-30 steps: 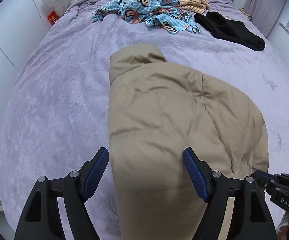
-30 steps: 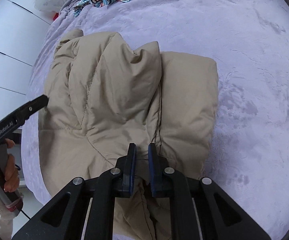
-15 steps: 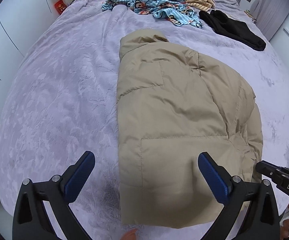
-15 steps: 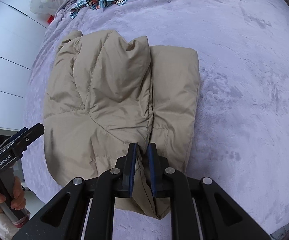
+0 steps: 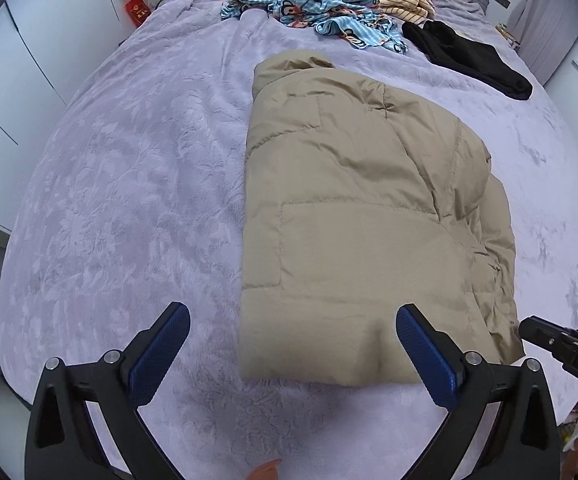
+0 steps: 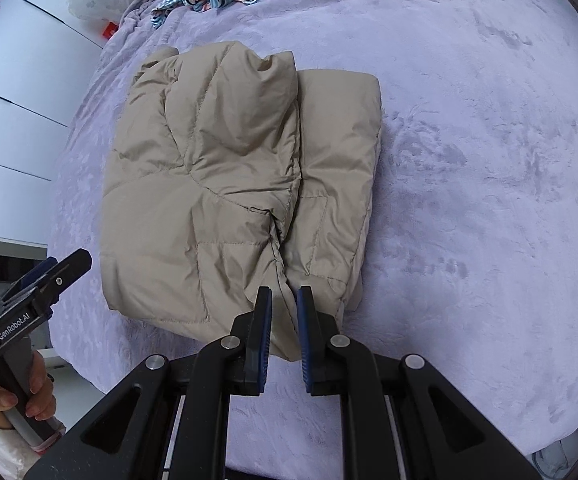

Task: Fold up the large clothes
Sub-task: 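Open the right tool and pull both tools back from the jacket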

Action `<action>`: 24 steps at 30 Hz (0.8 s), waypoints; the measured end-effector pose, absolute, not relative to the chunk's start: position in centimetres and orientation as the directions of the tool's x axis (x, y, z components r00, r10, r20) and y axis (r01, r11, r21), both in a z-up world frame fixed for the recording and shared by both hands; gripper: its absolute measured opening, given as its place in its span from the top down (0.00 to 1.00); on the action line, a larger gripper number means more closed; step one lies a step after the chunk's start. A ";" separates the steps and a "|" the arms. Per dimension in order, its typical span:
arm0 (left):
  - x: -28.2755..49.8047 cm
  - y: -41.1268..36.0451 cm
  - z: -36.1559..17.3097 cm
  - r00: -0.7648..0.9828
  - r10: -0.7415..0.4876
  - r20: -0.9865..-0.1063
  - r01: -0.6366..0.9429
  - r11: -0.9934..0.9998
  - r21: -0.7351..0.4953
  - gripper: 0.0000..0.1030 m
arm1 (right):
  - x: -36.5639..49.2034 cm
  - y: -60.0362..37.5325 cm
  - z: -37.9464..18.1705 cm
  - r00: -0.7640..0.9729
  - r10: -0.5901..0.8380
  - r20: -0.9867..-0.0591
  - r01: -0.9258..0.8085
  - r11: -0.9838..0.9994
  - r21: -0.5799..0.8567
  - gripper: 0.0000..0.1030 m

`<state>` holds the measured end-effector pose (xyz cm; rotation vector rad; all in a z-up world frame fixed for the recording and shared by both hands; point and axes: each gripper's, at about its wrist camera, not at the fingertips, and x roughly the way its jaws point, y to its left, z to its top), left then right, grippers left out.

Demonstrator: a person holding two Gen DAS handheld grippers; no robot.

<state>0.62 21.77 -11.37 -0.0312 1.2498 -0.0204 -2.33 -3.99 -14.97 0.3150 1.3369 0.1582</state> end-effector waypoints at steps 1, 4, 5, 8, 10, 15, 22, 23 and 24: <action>0.1 21.6 -11.2 0.313 -0.027 -0.949 -0.007 0.999 -0.031 0.00 | -2.6 -4.2 -14.7 0.231 0.296 -0.927 0.065 0.946 0.318 0.86; -1.6 20.7 -10.1 0.330 -0.022 -0.944 -0.011 1.000 -0.027 0.00 | -3.7 -5.0 -13.8 0.241 0.308 -0.921 0.058 0.942 0.330 0.86; -2.2 20.4 -9.7 0.338 -0.017 -0.941 -0.009 1.000 -0.021 0.00 | -4.1 -5.2 -13.4 0.247 0.309 -0.918 0.052 0.942 0.332 0.86; -3.4 19.4 -8.5 0.349 -0.004 -0.937 -0.012 1.000 -0.009 0.00 | -4.8 -5.6 -12.2 0.261 0.304 -0.916 0.034 0.946 0.324 0.86; -4.0 18.9 -7.6 0.353 -0.013 -0.936 -0.018 1.000 -0.021 0.00 | -5.2 -5.9 -11.4 0.274 0.307 -0.911 0.021 0.946 0.325 0.86; -6.0 18.3 -5.9 0.367 0.008 -0.930 -0.063 0.998 -0.016 0.00 | -6.4 -6.1 -10.1 0.291 0.312 -0.904 -0.020 0.947 0.321 0.86; -9.4 18.8 -4.9 0.350 0.044 -0.936 -0.129 0.992 -0.002 0.00 | -8.5 -6.2 -10.6 0.267 0.326 -0.907 -0.040 0.944 0.328 0.86; -9.8 18.9 -4.6 0.355 0.043 -0.934 -0.131 0.991 -0.004 0.00 | -8.7 -6.1 -10.5 0.268 0.319 -0.909 -0.043 0.946 0.320 0.86; -10.0 19.1 -4.4 0.360 0.043 -0.932 -0.132 0.991 -0.006 0.00 | -8.9 -6.0 -10.4 0.270 0.313 -0.910 -0.045 0.949 0.313 0.86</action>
